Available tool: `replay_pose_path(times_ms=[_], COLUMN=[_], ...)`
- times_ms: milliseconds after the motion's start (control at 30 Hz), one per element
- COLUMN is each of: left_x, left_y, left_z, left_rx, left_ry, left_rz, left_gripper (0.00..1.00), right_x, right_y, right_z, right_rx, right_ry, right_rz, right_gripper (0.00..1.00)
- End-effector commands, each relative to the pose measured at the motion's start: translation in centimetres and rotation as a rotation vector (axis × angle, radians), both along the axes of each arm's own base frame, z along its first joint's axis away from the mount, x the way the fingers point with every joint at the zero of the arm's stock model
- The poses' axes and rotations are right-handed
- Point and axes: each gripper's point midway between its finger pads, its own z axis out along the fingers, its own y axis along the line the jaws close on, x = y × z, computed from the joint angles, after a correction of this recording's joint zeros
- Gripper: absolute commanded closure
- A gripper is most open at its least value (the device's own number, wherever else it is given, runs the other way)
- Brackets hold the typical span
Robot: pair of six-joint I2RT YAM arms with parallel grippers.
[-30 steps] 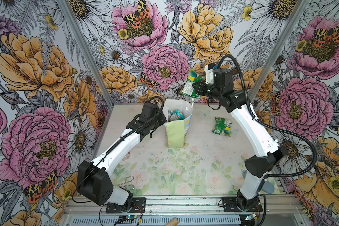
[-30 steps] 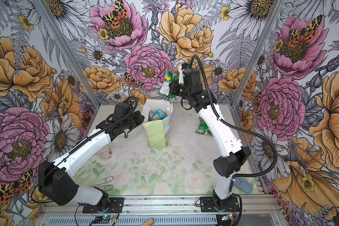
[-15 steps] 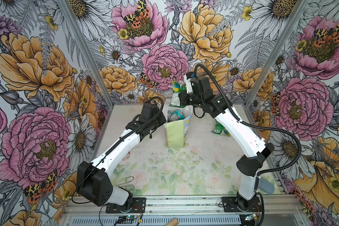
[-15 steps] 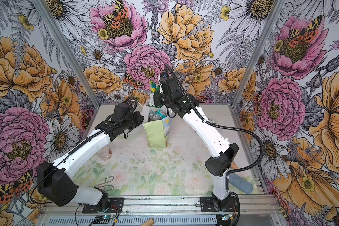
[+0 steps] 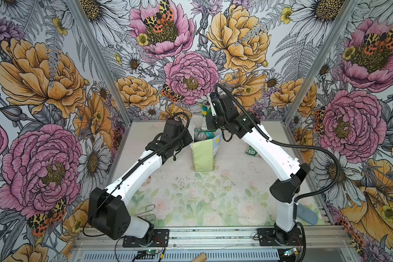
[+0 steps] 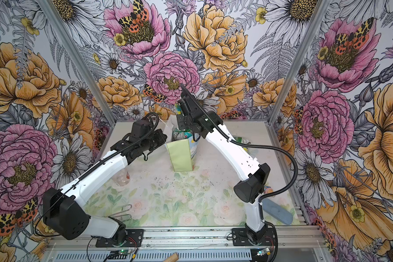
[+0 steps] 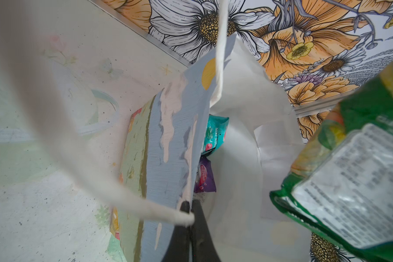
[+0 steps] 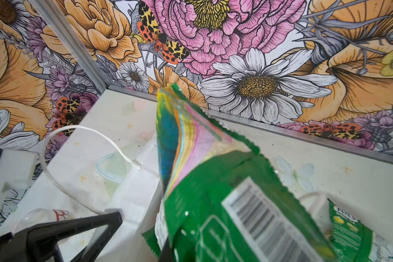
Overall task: Place the snacks into the paper bag
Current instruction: 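Lower the green candy bag into the paper bag with the right gripper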
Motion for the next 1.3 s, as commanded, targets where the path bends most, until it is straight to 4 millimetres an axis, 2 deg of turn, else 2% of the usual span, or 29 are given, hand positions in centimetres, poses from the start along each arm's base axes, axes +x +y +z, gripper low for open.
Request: replay_pose_path(times_ms=[0, 633, 967, 1267], left_x=[-0.4, -0.4, -0.4, -0.5], left_y=[0.4, 0.3, 0.3, 0.2], left_z=[0.4, 0.2, 0.2, 0.5], left_rx=[-0.002, -0.001, -0.002, -0.007], left_ry=[-0.009, -0.006, -0.007, -0.012], left_rz=[0.011, 0.011, 0.011, 0.008], left_gripper=[1.0, 1.0, 1.0, 1.0], right_x=[0.5, 0.7, -0.7, -1.9], right_y=[0.2, 1.7, 2.3, 1.8], right_z=[0.4, -2.6, -3.2, -4.2], right_rx=[-0.029, -0.124, -0.147, -0.17], right_ry=[-0.041, 0.011, 0.061, 0.126], right_rz=[-0.003, 0.047, 0.083, 0.085], right_gripper=[1.0, 1.0, 1.0, 1.0])
